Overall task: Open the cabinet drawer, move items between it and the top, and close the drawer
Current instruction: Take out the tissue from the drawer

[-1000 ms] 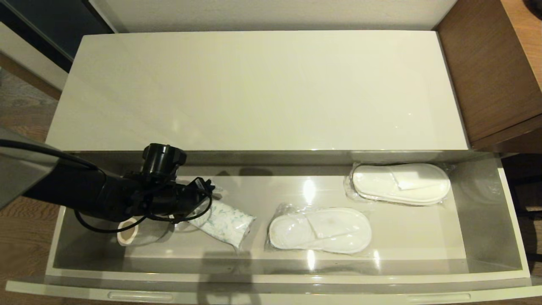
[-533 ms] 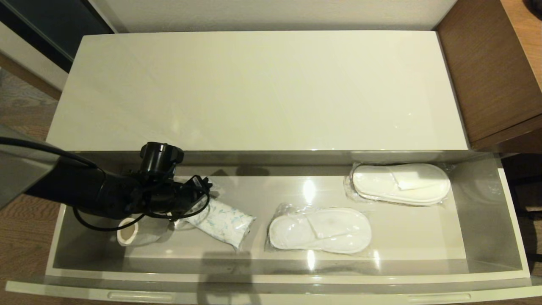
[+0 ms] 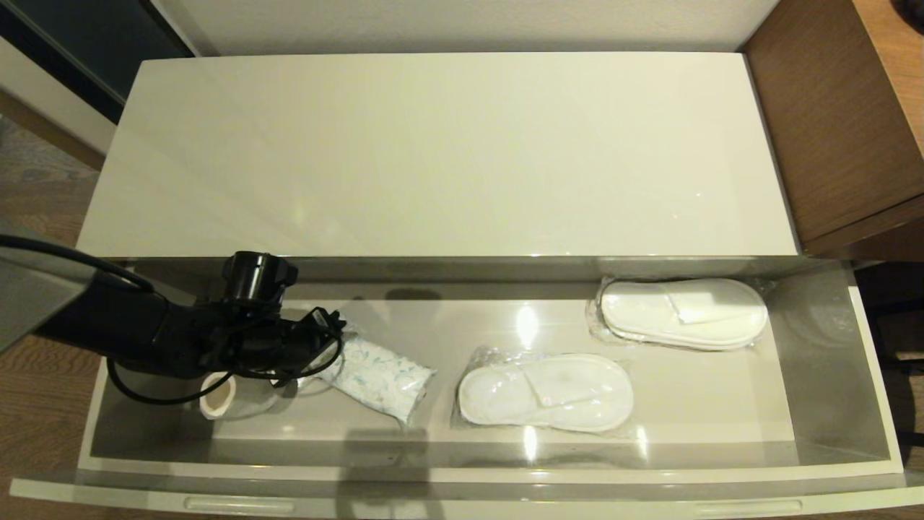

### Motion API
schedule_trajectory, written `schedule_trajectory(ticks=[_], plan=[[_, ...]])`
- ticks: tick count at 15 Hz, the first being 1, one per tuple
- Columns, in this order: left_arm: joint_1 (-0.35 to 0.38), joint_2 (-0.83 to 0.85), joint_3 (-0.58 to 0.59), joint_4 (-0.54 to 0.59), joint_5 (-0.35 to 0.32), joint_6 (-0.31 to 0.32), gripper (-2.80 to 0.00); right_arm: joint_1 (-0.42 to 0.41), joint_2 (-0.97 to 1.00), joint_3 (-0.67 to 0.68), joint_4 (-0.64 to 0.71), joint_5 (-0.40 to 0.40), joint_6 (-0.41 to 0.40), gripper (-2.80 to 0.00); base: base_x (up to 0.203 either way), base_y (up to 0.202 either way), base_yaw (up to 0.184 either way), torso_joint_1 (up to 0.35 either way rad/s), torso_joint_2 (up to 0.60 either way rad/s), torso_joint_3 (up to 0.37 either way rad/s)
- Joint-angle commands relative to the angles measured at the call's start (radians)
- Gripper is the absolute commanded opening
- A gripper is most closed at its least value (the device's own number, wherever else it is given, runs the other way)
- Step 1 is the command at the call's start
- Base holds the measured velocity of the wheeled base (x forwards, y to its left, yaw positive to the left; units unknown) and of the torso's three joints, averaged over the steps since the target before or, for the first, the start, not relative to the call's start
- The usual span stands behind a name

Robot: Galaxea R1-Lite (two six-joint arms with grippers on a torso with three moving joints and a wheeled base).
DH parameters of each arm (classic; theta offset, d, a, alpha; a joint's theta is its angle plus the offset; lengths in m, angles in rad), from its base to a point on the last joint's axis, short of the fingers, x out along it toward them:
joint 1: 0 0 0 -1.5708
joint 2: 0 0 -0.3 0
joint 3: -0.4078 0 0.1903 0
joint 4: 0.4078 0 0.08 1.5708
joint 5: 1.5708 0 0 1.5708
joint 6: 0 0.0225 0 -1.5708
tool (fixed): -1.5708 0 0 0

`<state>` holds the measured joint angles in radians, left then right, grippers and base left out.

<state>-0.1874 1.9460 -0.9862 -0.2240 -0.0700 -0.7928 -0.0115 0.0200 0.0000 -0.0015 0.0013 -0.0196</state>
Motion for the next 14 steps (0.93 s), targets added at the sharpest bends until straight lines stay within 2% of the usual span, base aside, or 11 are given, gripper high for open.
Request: schedule_trajectory(ticks=[1,14], plan=[[0.002,0.007,0.000,-0.001,-0.001,-0.005,0.00,-0.001,0.001,0.002,0.000,0.000,0.001,-2.80,0.000,0.000,0.000,0.000,0.00,0.000],[0.000,0.042,-0.023,-0.009,-0.001,-0.009,0.00,-0.001,0.001,0.002,0.000,0.000,0.000,-2.80,0.000,0.000,0.000,0.000,0.00,0.000]])
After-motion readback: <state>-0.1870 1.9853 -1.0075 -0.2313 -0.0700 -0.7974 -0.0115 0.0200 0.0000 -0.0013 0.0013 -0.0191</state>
